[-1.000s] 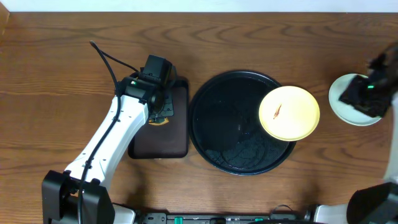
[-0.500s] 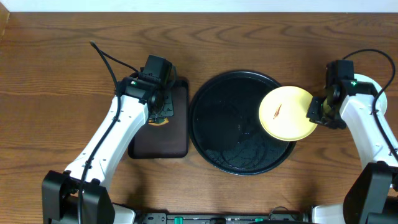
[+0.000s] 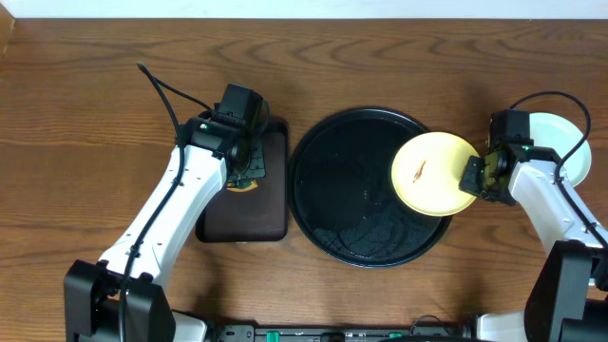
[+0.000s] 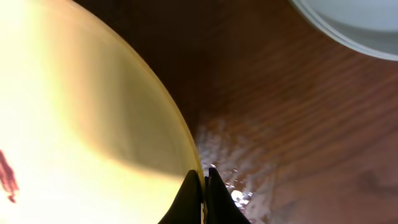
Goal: Clean dirty plates on tray and stack at the side
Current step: 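Grip the yellow plate edge with the right gripper and drag it to tray center, then carry the sponge with the left gripper onto the yellow plate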
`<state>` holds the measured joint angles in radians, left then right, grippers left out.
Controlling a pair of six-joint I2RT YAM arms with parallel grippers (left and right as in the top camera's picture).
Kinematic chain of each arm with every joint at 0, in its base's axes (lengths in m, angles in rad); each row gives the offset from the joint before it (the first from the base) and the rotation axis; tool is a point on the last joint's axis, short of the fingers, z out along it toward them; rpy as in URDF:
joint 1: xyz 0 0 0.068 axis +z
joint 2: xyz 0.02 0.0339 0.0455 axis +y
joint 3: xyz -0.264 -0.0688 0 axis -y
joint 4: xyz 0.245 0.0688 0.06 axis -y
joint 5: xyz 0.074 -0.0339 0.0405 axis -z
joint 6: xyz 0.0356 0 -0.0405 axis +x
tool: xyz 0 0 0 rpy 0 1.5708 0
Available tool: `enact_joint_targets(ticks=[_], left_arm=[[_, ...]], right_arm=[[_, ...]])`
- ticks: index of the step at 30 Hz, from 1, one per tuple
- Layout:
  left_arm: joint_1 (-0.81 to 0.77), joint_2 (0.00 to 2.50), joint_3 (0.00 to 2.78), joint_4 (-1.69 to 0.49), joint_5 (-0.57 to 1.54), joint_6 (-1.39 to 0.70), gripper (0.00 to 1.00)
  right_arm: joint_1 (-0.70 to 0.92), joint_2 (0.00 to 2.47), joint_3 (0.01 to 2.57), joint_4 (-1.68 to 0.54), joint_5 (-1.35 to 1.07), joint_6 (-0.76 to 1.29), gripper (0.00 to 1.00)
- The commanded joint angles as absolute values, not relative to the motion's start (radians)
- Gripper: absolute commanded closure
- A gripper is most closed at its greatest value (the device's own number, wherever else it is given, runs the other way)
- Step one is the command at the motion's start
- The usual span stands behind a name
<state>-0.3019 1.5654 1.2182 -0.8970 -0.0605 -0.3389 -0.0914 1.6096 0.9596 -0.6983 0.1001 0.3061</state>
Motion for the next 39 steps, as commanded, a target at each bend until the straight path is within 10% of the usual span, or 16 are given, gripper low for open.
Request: enact_joint_targets(ticks=[1, 6, 39], left_arm=[[-0.298, 1.571, 1.214, -0.9, -0.083, -0.334, 0.87], [-0.298, 1.571, 1.214, -0.899, -0.078, -0.334, 0.87], [-0.427, 1.763, 1.464, -1.032, -0.01, -0.292, 0.93]], right_arm=[[-0.096, 1.607, 0.969, -0.683, -0.068, 0.27, 0.99], [-0.078, 1.607, 0.973, -0.646, -0.323, 0.253, 0.99], [0.222, 1.692, 0.861, -0.38, -0.114, 0.228, 0.99]])
